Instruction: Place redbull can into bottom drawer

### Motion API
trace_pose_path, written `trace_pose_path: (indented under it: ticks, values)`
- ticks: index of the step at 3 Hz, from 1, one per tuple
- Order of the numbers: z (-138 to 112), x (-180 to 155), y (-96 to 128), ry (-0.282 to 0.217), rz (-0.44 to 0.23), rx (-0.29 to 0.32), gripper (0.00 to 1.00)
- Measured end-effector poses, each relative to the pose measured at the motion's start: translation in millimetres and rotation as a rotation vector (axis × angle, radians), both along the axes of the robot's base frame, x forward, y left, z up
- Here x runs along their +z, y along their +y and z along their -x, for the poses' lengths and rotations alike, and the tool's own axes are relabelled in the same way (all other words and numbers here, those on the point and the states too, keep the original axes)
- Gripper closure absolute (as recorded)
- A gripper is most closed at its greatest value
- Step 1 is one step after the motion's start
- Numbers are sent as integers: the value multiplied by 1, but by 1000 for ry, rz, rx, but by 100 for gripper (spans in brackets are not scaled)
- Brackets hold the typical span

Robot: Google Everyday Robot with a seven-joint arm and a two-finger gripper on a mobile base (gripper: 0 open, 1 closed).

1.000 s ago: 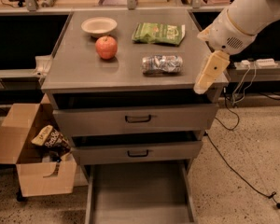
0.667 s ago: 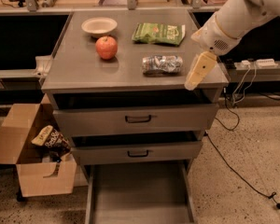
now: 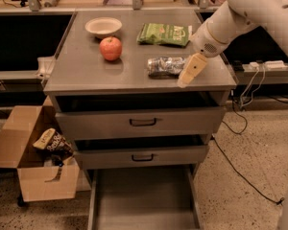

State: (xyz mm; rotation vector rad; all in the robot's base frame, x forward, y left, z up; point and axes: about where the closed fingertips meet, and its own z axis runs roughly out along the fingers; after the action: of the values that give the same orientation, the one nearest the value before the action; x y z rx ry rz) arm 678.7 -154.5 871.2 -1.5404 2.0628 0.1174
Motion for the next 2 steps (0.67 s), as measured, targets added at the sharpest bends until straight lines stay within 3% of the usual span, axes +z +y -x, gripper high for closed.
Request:
trace_pose_path:
  ticks: [1,2]
  values:
    - [-24,-16,13,31,-18,-12,3]
    - [-34,-28,18,61,-20,-16,26]
